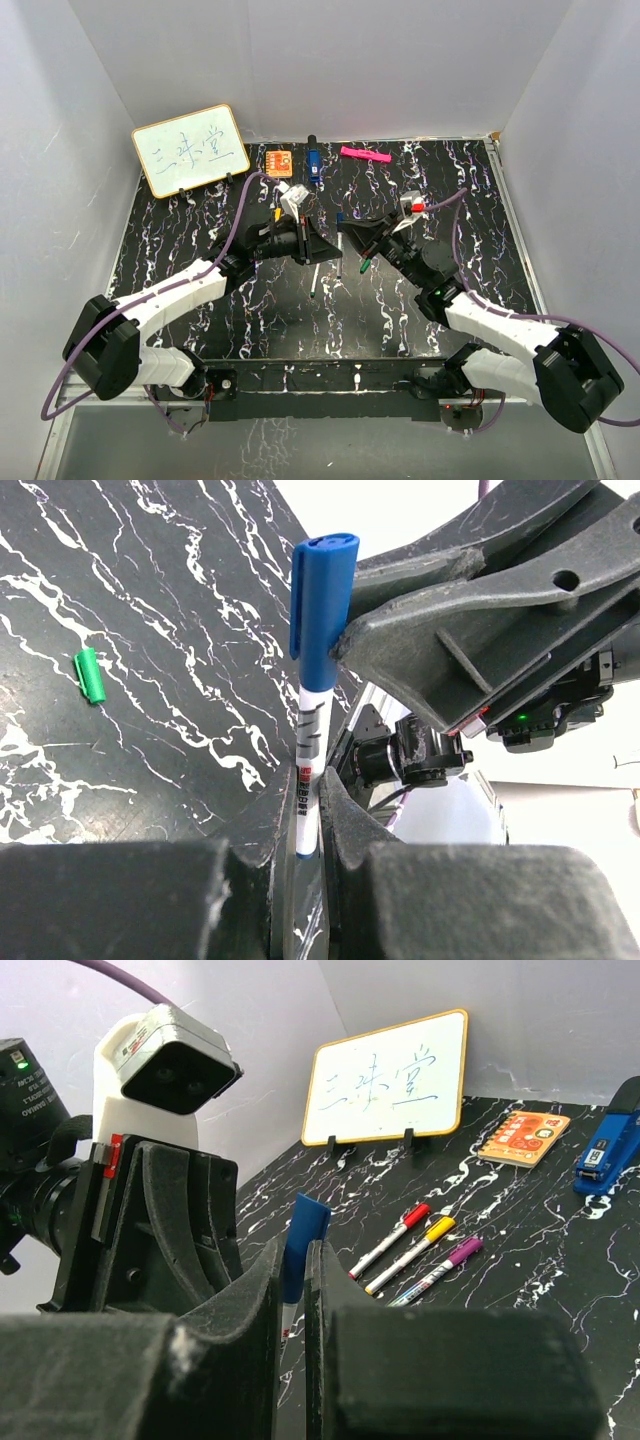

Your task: Insert the pens into the pen caps

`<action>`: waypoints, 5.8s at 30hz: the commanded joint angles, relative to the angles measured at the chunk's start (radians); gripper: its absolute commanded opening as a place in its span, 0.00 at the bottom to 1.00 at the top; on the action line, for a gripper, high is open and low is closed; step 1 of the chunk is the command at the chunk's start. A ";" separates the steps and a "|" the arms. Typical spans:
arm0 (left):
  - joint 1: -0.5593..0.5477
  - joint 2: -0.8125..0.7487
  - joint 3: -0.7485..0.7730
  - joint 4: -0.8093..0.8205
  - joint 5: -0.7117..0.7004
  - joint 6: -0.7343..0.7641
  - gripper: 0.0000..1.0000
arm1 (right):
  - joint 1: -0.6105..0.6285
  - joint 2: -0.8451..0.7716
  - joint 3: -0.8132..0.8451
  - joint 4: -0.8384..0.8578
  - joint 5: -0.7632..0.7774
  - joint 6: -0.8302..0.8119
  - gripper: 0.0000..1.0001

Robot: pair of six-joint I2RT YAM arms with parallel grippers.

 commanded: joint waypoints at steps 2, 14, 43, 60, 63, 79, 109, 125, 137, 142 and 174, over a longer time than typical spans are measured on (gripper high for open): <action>0.050 -0.071 0.109 0.204 -0.109 0.018 0.00 | 0.086 0.035 -0.044 -0.237 -0.123 -0.056 0.00; 0.066 -0.125 0.108 0.105 -0.164 0.075 0.00 | 0.163 0.034 -0.038 -0.255 0.032 -0.044 0.00; 0.066 -0.222 -0.014 -0.184 -0.303 0.209 0.14 | -0.131 0.482 0.648 -0.711 0.460 -0.143 0.58; 0.068 -0.216 -0.005 -0.216 -0.329 0.269 0.17 | -0.301 1.148 1.359 -1.017 0.393 -0.387 0.93; 0.068 -0.214 -0.008 -0.216 -0.323 0.271 0.17 | -0.312 1.175 1.354 -0.953 0.403 -0.416 0.92; 0.068 -0.225 -0.011 -0.230 -0.328 0.271 0.17 | -0.373 1.328 1.454 -0.795 0.286 -0.431 0.92; 0.069 -0.253 -0.001 -0.266 -0.411 0.281 0.17 | -0.323 1.441 1.544 -1.111 0.243 -0.437 0.11; 0.072 -0.213 -0.128 -0.208 -0.438 0.257 0.20 | -0.277 0.965 0.796 -0.819 -0.086 -0.083 0.00; 0.072 -0.113 -0.227 0.002 -0.330 0.204 0.30 | -0.248 0.707 0.530 -0.612 -0.197 0.016 0.00; 0.072 -0.099 -0.316 0.244 -0.238 0.171 0.36 | -0.247 0.596 0.509 -0.422 -0.250 0.083 0.00; 0.074 -0.530 -0.324 -0.248 -0.552 0.273 0.38 | 0.262 0.842 0.917 -0.850 0.790 0.156 0.00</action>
